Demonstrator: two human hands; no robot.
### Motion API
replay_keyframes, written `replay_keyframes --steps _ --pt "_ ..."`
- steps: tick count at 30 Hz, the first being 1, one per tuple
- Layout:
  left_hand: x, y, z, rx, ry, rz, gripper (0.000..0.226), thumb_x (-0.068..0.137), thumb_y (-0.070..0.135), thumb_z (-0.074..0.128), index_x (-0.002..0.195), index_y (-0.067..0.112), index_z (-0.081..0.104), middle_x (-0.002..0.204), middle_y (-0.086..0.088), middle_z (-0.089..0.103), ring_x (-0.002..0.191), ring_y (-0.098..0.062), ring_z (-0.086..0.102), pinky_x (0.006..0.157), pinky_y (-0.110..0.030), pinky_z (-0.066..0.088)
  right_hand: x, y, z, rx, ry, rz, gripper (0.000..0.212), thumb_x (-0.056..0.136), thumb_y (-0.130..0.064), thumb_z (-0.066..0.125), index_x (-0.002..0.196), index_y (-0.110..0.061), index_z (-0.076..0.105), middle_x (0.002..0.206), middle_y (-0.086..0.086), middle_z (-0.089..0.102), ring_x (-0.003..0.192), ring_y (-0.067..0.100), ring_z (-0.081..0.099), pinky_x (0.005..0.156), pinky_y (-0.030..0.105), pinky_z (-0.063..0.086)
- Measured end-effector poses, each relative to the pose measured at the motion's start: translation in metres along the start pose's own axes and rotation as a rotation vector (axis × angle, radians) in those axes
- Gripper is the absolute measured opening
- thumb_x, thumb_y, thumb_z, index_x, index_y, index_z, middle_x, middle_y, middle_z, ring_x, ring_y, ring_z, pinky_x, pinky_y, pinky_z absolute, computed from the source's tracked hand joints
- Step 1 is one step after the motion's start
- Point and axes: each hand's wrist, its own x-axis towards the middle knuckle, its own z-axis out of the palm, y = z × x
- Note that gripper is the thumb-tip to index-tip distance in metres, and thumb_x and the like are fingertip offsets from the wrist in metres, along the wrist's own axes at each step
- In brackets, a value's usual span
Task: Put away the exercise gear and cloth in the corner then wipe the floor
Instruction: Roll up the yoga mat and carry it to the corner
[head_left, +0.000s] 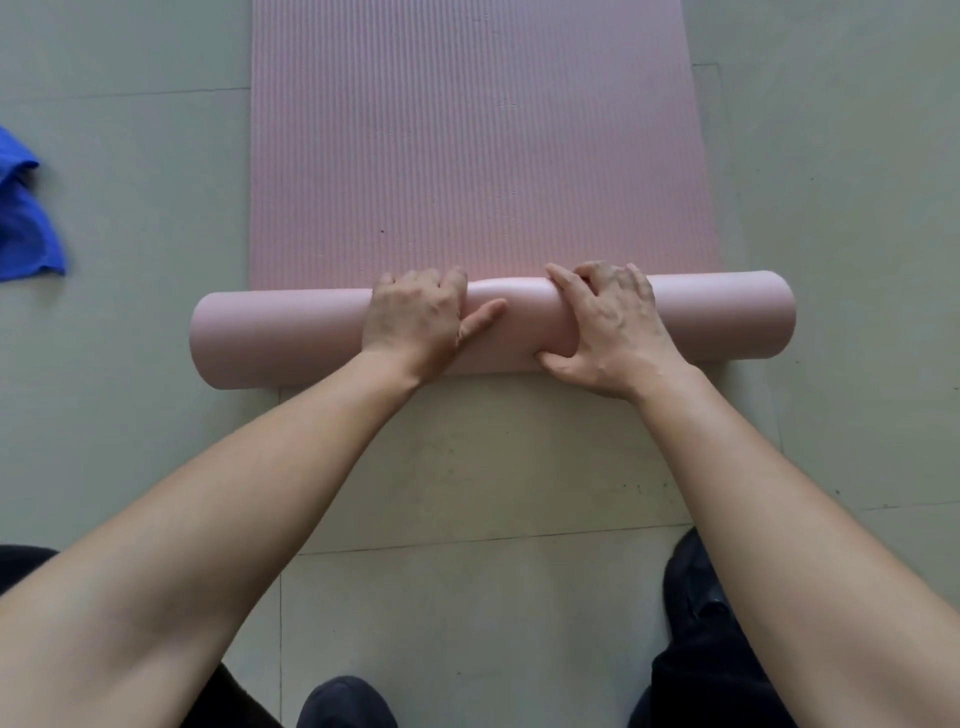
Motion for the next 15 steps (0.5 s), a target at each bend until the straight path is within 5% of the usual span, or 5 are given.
replay_keyframes --steps 4,9,12,15 --pt "0.013 -0.008 -0.012 -0.038 -0.095 0.034 0.057 0.093 0.072 0.021 0.088 0.019 0.042 0.092 -0.015 0.068 0.086 -0.035 0.064 0.065 -0.037 0.034 -0.001 -0.006 -0.004 -0.123 -0.142 -0.011 0.137 0.052 -0.071 0.081 0.157 -0.028 0.006 0.147 0.005 0.037 0.141 0.028 0.03 0.123 0.051 0.006" --pt "0.013 -0.025 -0.014 -0.199 -0.385 -0.013 0.063 0.094 0.072 0.018 0.096 0.023 0.057 0.111 -0.013 0.066 0.105 -0.034 0.059 0.079 -0.04 0.043 0.015 -0.012 -0.023 0.026 -0.375 0.026 0.118 0.049 -0.057 0.091 0.148 -0.033 0.032 0.136 0.003 0.058 0.123 0.028 0.055 0.095 0.038 0.046" --pt "-0.004 -0.03 -0.007 -0.227 -0.146 -0.013 0.057 0.1 0.057 0.022 0.112 0.017 0.06 0.116 -0.014 0.064 0.107 -0.036 0.059 0.085 -0.044 0.047 0.019 -0.008 -0.022 0.071 -0.323 0.023 0.121 0.049 -0.061 0.089 0.151 -0.035 0.029 0.141 0.003 0.055 0.129 0.027 0.052 0.105 0.04 0.042" --pt "-0.021 -0.023 -0.004 -0.118 0.026 0.009 0.065 0.096 0.057 0.019 0.12 0.013 0.06 0.119 -0.014 0.061 0.109 -0.036 0.057 0.09 -0.046 0.042 0.021 -0.002 -0.01 0.04 -0.071 0.069 0.118 0.055 -0.069 0.081 0.153 -0.032 0.028 0.151 0.005 0.042 0.142 0.024 0.035 0.12 0.048 0.018"
